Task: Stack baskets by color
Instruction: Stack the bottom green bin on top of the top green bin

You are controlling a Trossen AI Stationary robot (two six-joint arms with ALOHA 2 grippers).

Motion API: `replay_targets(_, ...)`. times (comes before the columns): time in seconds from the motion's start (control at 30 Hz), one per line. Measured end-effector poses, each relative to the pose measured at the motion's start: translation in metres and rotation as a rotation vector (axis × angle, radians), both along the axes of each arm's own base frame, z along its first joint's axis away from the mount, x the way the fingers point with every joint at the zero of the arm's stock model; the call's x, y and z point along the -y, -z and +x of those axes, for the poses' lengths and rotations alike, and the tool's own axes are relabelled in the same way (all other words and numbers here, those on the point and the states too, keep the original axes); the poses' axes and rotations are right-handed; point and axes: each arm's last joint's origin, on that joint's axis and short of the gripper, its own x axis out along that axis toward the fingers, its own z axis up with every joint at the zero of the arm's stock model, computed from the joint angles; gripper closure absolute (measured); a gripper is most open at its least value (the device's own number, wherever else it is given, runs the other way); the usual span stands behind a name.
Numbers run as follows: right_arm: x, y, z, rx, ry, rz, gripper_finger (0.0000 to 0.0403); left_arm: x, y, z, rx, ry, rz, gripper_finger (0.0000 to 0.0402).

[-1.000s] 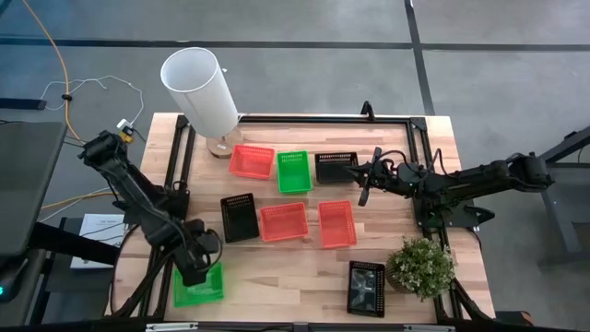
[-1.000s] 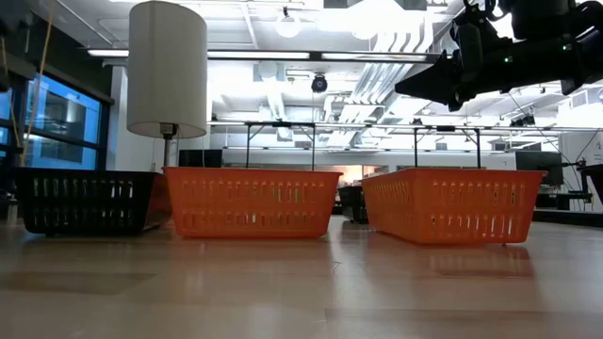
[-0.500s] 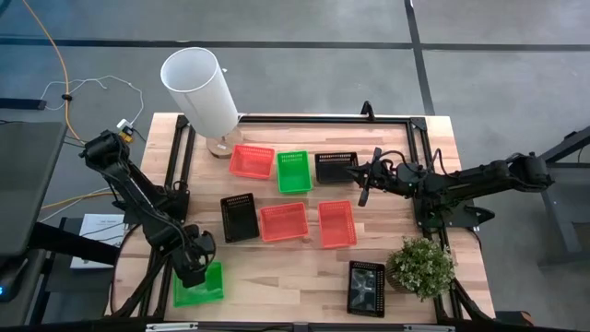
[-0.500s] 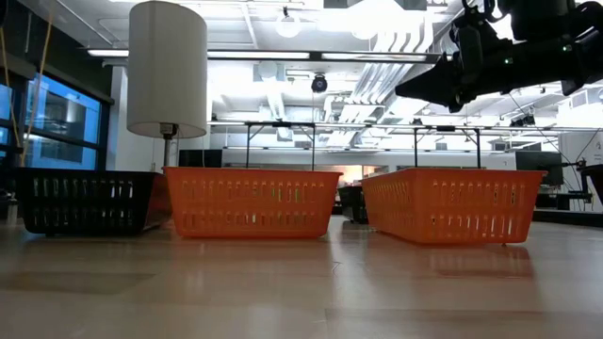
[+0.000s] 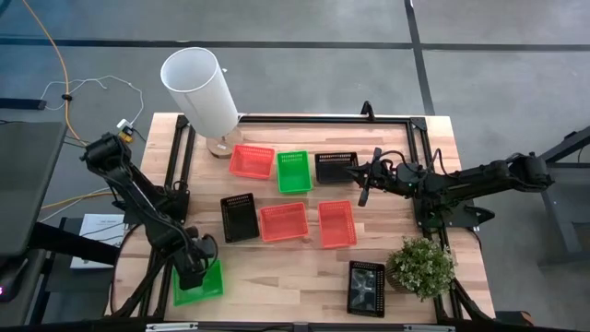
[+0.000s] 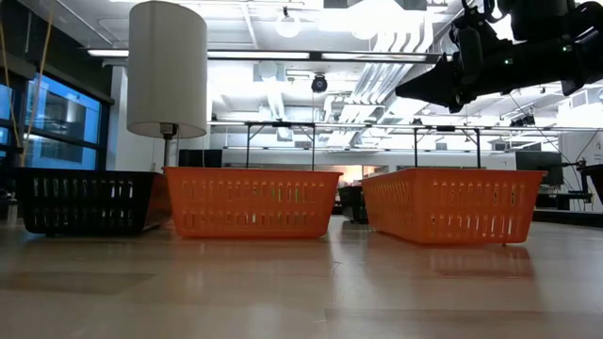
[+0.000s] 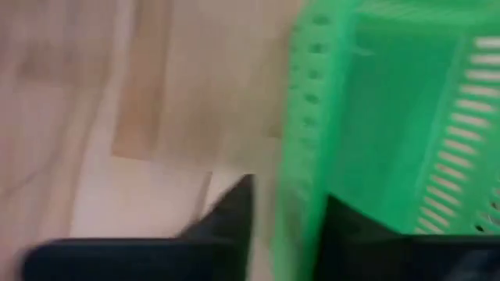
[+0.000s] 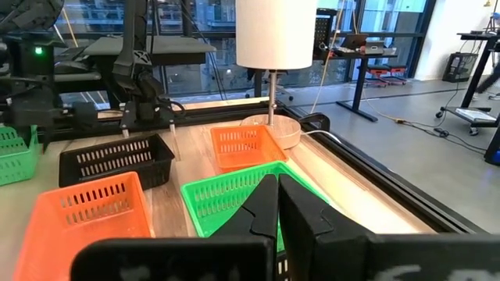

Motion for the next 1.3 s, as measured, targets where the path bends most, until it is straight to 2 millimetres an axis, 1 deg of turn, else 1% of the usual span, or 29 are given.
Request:
replay_targets(0.03, 0.0, 0.0, 0.0, 0.0, 0.0, 0.0, 0.0403, 0.001, 0.0, 0.001, 0.003, 0.006, -0.013, 0.0377)
replay_targets(0.07, 0.0, 0.0, 0.0, 0.0, 0.0, 0.0, 0.0403, 0.002, 0.0, 0.002, 0.009, 0.007, -0.022, 0.0388)
replay_targets(0.17, 0.0, 0.0, 0.0, 0.0, 0.0, 0.0, 0.0403, 0.004, -0.004, 0.004, 0.03, 0.02, -0.023, 0.0389)
replay_targets(0.3, 0.0, 0.0, 0.0, 0.004, 0.002, 0.0, 0.0403, 0.006, -0.016, 0.009, 0.07, 0.043, -0.025, 0.0399)
replay_targets(0.4, 0.0, -0.001, 0.0, 0.01, 0.003, -0.001, 0.0403, 0.005, -0.034, 0.012, 0.074, 0.07, -0.017, 0.0401)
replay_targets(0.5, 0.0, -0.001, 0.0, 0.015, 0.003, 0.006, 0.0403, 0.0, -0.065, 0.016, 0.087, 0.094, -0.009, 0.0401)
replay_targets(0.57, 0.0, -0.001, 0.0, 0.018, 0.003, 0.006, 0.0403, -0.006, -0.09, 0.02, 0.173, 0.111, 0.017, 0.0401)
replay_targets(0.67, 0.0, -0.002, 0.0, 0.021, 0.003, 0.006, 0.0403, -0.016, -0.122, 0.029, 0.416, 0.146, 0.098, 0.0401)
replay_targets(0.73, 0.0, -0.002, 0.0, 0.026, 0.003, 0.006, 0.0403, -0.022, -0.136, 0.037, 0.598, 0.192, 0.167, 0.0401)
replay_targets(0.8, 0.0, -0.002, 0.0, 0.028, 0.004, 0.007, 0.0403, -0.029, -0.143, 0.046, 0.755, 0.245, 0.245, 0.0401)
replay_targets(0.87, 0.0, -0.002, 0.0, 0.029, 0.004, 0.008, 0.0403, -0.038, -0.143, 0.056, 0.867, 0.292, 0.31, 0.0401)
replay_targets(0.93, 0.0, -0.002, 0.0, 0.029, 0.004, 0.009, 0.0403, -0.048, -0.138, 0.066, 0.973, 0.308, 0.35, 0.0401)
replay_targets(1.03, 0.0, -0.002, 0.0, 0.029, 0.004, 0.009, 0.0403, -0.07, -0.12, 0.078, 1.096, 0.274, 0.384, 0.0401)
replay_targets(1.1, 0.0, -0.002, 0.0, 0.028, 0.004, 0.009, 0.0403, -0.087, -0.107, 0.082, 1.198, 0.216, 0.374, 0.0401)
replay_targets(1.2, 0.0, -0.002, 0.0, 0.027, 0.003, 0.008, 0.0403, -0.114, -0.096, 0.082, 1.353, 0.102, 0.386, 0.0401)
replay_targets(1.3, 0.0, -0.002, 0.0, 0.027, 0.003, 0.008, 0.0403, -0.144, -0.094, 0.079, 1.45, -0.065, 0.451, 0.0401)
